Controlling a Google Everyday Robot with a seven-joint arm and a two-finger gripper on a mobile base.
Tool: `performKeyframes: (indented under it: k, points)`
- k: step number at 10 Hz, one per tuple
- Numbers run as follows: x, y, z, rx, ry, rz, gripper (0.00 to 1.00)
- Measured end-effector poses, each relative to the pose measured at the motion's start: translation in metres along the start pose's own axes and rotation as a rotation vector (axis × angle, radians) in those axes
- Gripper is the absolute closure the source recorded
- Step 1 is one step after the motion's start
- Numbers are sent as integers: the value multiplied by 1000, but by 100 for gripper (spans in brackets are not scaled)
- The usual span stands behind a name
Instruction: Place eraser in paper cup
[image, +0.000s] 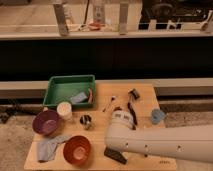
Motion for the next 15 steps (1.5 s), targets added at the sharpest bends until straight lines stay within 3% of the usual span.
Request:
performKeyframes:
  k: [2,4,5,6,9,11,15]
  points:
    - [0,3,12,-37,-34,17,20]
    - [0,8,24,-64,-94,45,20]
    - [-1,9,31,-70,-149,68,20]
    - [-1,11,38,-71,-204,85,20]
    - [-6,14,59,-25,-286,134,20]
    - [-6,18,62,9,-297,184,20]
    - [0,31,66,-5,-291,333,20]
